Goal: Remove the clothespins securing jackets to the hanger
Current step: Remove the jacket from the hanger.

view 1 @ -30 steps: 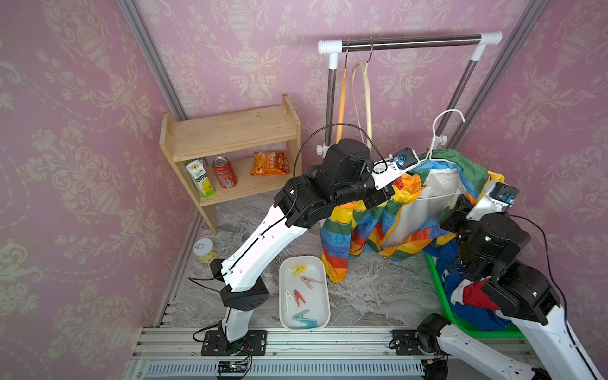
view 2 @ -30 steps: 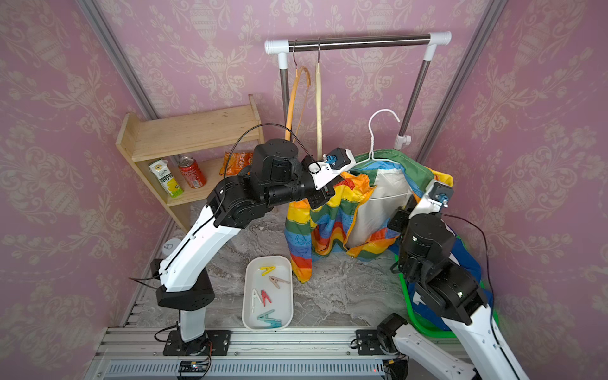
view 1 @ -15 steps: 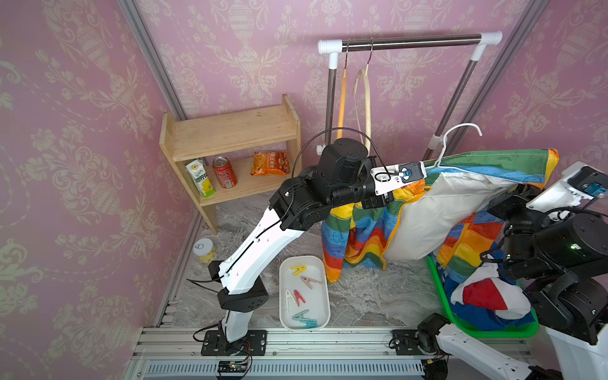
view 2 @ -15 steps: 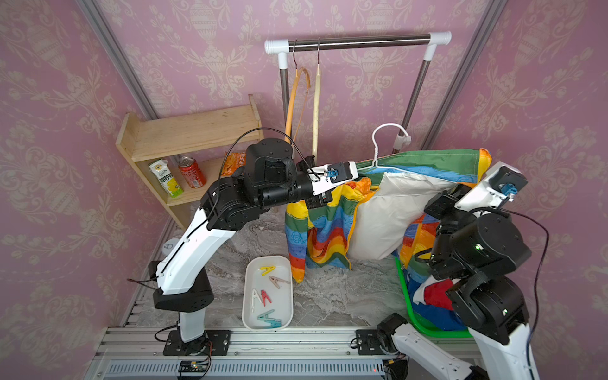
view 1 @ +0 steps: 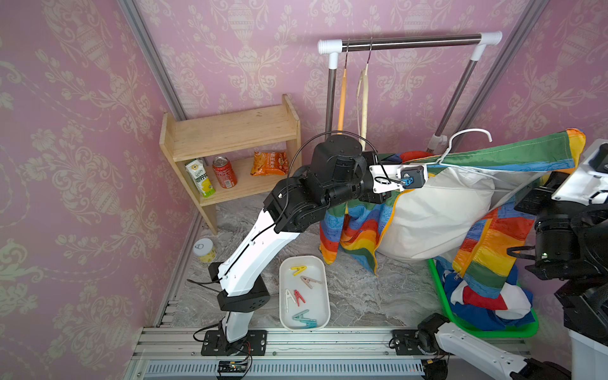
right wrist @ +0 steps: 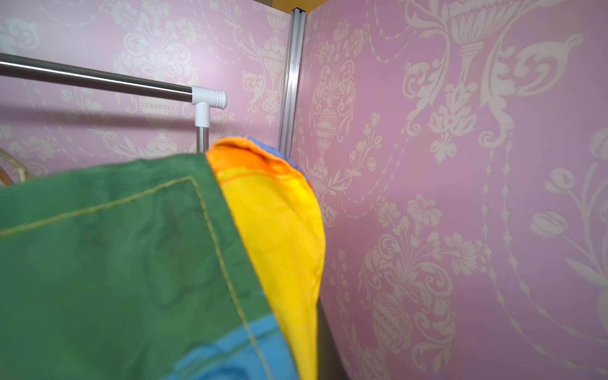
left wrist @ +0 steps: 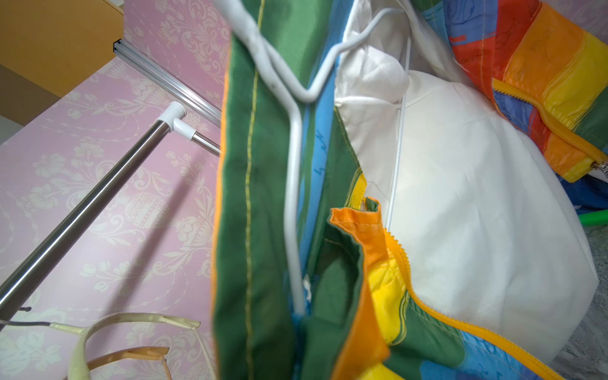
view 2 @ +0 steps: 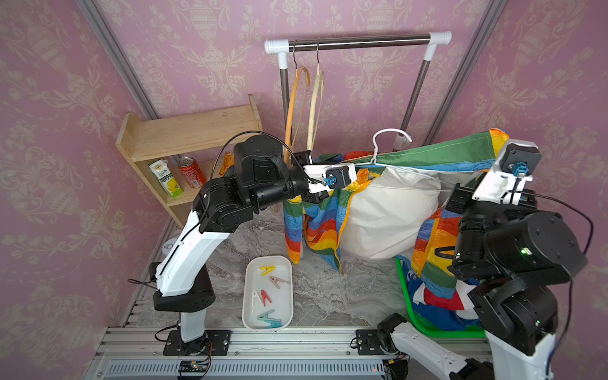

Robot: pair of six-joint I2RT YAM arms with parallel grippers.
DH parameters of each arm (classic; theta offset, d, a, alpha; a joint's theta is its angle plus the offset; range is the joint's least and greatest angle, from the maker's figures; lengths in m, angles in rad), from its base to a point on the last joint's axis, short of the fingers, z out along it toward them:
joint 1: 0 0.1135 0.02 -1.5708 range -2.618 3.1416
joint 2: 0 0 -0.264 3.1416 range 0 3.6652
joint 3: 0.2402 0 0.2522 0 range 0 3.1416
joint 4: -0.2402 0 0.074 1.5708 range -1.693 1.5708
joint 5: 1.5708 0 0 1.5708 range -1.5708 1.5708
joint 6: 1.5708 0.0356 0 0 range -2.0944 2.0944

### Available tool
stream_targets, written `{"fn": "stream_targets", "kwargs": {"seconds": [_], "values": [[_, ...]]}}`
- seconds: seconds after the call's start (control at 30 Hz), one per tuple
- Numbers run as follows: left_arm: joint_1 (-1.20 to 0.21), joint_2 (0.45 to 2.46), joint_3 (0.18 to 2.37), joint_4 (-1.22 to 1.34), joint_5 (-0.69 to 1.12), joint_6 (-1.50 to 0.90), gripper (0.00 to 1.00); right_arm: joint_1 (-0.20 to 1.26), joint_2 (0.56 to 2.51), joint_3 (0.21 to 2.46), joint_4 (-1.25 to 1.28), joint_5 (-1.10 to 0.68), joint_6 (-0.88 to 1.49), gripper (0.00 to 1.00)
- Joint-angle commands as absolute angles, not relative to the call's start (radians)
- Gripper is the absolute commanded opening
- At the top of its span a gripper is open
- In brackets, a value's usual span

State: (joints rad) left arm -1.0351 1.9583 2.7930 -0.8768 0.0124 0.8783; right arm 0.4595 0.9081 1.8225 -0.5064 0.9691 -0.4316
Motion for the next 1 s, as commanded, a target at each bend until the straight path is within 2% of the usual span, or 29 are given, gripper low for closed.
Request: {"fn": "stream_targets", "kwargs": {"seconds": [0.0,0.3,0.5,0.7,0.83,0.9,0.97], "values": [[-1.023,1.875,2.811,-0.923,0.093,0.904,0.0,0.452,0.905,1.843,-0.462,0.984,-0.564,0.02],[-1.023,1.809,2.754,-0.975,0.081,0.963,0.0,0.451,0.892,1.806,-0.535,1.051,-0.63,0.04],[-1.023,1.807,2.753,-1.017,0.093,0.99,0.0,0.449,0.902,1.813,-0.551,1.017,-0.607,0.06],[-1.022,1.793,2.753,-1.055,0.112,1.019,0.0,0.449,0.937,1.957,-0.793,0.91,-0.416,0.05],[-1.02,1.767,2.744,-1.056,0.131,1.029,0.0,0.445,1.005,1.941,-0.871,0.858,-0.334,0.07],[-1.017,1.753,2.73,-1.052,0.142,1.029,0.0,0.384,1.074,1.972,-0.927,0.775,-0.288,0.07],[-1.016,1.737,2.714,-1.049,0.149,1.031,0.0,0.206,1.139,2.01,-0.969,0.589,-0.215,0.06]]}}
